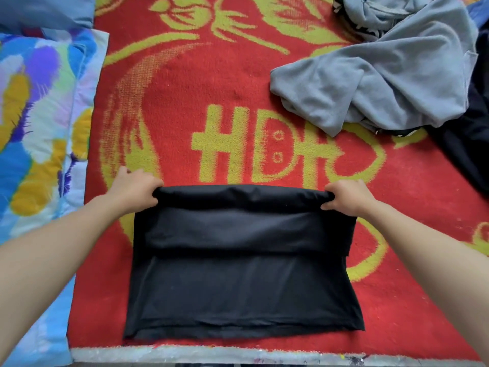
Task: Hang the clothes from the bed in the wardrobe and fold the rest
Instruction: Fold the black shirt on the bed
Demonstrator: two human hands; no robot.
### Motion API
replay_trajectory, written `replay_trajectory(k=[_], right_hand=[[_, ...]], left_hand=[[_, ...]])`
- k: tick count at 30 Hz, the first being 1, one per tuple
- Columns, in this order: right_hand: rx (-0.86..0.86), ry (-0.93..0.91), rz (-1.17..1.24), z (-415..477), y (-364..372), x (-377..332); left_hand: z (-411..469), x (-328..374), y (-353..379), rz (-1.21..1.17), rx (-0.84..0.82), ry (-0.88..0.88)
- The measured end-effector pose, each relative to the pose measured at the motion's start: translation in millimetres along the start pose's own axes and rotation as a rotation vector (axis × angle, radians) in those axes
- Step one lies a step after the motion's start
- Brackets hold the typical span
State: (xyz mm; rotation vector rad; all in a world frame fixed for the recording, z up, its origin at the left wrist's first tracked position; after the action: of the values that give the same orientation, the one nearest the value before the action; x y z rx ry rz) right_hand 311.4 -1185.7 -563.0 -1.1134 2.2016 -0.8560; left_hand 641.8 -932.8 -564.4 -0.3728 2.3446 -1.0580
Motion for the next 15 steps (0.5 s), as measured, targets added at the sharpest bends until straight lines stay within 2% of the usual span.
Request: replay_trajectory(k=[4,7,10,12,15], right_hand=[[0.302,-0.012,0.092,-8,-50,10],[0.296,-0.037,0.018,-17,-63,2],[0.255,-0.065,-0.12,-38,-58,-5],[0.343,-0.253,-0.243,-58,-50,-17],[0.539,-0.528,-0.422,-100,-22,-38]], left_hand=[[5,-31,-39,-0.184,0.171,0.009],[-9,-39,-51,-0.234,0.189,0.069],[-39,-36,-53,-0.252,0.369,0.242],[-71,-31,-51,-0.222,0.558,0.349],[-115,-21,-13,-0.139,0.71,0.44]])
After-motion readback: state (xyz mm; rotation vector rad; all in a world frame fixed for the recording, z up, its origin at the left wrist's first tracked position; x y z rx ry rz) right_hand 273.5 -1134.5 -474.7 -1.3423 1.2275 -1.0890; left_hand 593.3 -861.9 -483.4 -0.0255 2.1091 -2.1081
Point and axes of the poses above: each hand's wrist, its own z-axis towards the middle knuckle, its own y-axis out of the palm, x = y × z, the point moved 5 cm from there along z, towards the middle knuckle, and after that the axes turned 14 degrees about -y, right-handed, at the moved point
